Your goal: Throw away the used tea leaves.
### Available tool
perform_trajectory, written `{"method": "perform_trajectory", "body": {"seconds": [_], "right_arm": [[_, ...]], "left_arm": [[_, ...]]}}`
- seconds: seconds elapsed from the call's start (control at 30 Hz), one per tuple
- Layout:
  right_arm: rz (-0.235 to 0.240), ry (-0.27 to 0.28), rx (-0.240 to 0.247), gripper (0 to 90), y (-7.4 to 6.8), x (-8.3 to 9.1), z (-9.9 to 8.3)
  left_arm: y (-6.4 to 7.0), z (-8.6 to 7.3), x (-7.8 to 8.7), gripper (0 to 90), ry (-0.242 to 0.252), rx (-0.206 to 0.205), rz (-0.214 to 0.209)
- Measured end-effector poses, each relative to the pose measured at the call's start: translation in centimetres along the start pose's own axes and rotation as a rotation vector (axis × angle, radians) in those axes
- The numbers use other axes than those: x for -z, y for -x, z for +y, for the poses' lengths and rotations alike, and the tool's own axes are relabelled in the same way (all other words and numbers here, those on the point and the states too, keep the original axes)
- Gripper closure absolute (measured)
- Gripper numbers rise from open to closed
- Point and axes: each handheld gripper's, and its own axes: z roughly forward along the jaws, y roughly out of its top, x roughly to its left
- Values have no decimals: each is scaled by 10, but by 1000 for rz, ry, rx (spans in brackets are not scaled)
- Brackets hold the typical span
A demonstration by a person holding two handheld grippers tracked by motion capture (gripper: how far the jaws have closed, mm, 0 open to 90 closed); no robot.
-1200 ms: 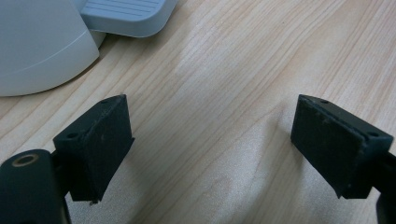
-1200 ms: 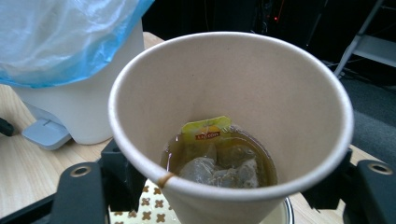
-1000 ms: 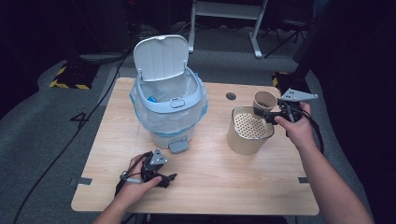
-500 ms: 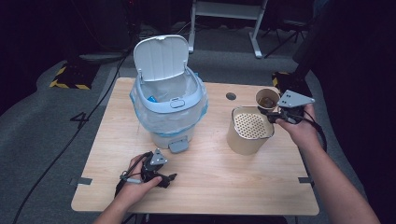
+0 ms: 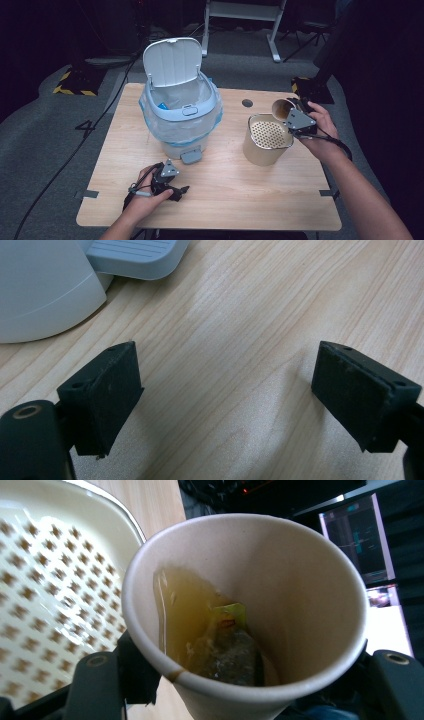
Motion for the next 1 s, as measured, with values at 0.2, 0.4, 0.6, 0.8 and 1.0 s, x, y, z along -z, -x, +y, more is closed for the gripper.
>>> {"method": "perform_trajectory", "body": {"seconds": [0.2, 0.4, 0.6, 0.8, 1.0], "right_arm": [[-85, -94, 231, 342, -8, -1, 9], [-166, -160, 433, 344, -16, -3, 13], [-311, -275, 756, 348, -28, -3, 19], [-426, -331, 1016, 350, -41, -2, 27], [-482, -370, 1143, 350, -43, -2, 31]], "left_arm": [[0, 0, 0, 127, 0, 0, 0], [0, 0, 0, 127, 0, 0, 0], [0, 0, 0, 127, 0, 0, 0], [0, 0, 0, 127, 0, 1, 1], [0, -1, 0, 127, 2, -2, 0]]}}
